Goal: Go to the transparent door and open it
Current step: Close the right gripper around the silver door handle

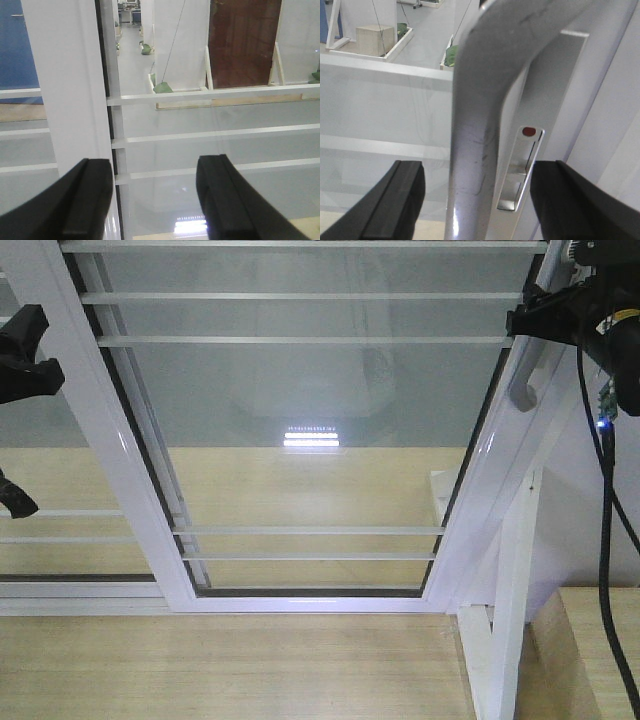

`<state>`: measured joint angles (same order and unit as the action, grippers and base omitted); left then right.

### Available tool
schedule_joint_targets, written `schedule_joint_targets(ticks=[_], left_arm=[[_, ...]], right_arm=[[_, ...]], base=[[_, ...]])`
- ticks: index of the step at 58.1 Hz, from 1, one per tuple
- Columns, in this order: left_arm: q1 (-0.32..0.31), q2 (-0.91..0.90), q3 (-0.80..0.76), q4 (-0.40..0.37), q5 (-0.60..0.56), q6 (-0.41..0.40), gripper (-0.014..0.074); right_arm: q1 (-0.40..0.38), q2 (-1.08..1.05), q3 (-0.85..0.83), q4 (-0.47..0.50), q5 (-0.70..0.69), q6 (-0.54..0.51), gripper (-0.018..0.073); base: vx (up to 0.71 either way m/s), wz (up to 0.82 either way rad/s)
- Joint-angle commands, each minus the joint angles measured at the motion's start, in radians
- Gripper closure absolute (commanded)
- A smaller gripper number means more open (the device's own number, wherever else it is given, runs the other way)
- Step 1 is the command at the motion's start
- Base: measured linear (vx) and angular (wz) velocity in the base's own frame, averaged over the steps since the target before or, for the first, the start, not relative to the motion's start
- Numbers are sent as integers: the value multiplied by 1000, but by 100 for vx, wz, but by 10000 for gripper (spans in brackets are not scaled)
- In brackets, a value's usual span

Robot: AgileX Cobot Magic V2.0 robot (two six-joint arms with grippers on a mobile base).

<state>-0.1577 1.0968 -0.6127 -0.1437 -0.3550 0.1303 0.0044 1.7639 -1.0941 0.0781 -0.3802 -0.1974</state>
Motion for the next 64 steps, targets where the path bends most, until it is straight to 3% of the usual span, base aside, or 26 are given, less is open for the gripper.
schedule_joint_targets(ticks=[1, 19, 41, 53, 64], left_arm=[[-3, -14, -39, -6, -78, 1, 97], [-3, -14, -39, -6, -77, 1, 97], [-3, -14, -39, -6, -76, 1, 97], [-3, -14, -39, -6, -71, 1, 97], [-3, -14, -39, -6, -71, 1, 97]], right_arm=[[-3, -22, -45, -12, -86, 22, 81], [-3, 45, -116, -12, -84, 42, 144], [0, 42, -117, -13, 4, 60, 481], [10, 42, -117, -19, 10, 70, 501], [67, 42, -117, -96, 0, 69, 497]], base=[[0, 0], [0, 0], [0, 0], [0, 0], [0, 0]])
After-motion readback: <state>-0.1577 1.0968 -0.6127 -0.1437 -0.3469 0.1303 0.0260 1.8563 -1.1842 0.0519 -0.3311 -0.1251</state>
